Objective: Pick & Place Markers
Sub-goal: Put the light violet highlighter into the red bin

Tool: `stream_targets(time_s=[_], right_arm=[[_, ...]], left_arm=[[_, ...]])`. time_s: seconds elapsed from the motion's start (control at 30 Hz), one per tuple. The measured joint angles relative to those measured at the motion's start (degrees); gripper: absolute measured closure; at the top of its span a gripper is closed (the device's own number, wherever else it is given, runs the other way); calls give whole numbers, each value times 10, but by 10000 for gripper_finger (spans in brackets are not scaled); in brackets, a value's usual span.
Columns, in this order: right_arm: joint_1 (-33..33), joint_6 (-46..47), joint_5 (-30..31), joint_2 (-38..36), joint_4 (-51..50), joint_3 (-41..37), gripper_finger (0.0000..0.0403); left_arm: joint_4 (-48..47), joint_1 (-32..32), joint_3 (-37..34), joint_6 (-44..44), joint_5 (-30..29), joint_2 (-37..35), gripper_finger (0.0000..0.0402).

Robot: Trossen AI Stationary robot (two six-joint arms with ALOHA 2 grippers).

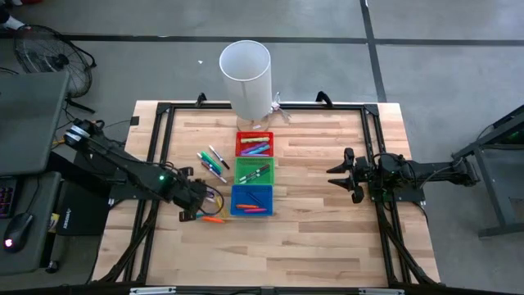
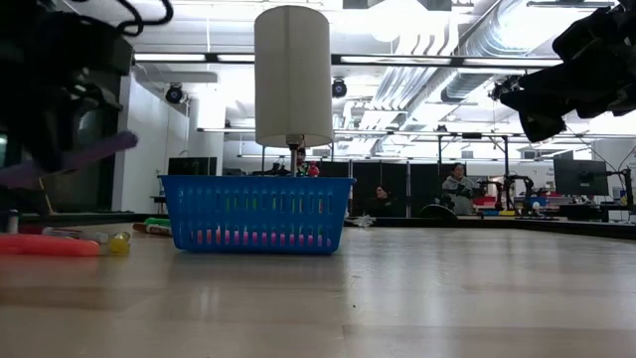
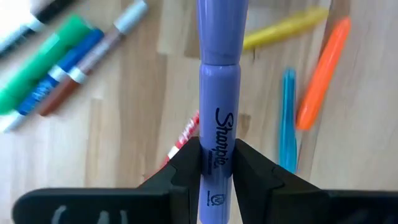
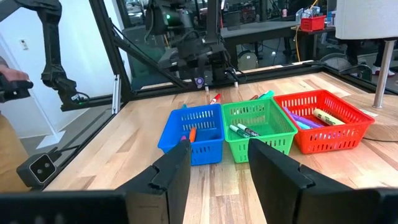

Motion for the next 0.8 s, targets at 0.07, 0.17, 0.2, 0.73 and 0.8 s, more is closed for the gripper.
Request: stream_targets(time_s=[0.07,0.17,0.2,0.73,0.8], right_arm=[[0,0,0,0,0,0,253],[0,0,0,0,0,0,253],[0,0,0,0,0,0,253],[0,0,0,0,0,0,253],[0,0,0,0,0,0,253]], left_arm=[[6,8,1,0,-13,-8,334],[25,38,1,13,-8,-8,334],[36,48,1,22,-4,-8,334],[64,228,145,213,10,104,334],[64,250,176,234,8,133,334]])
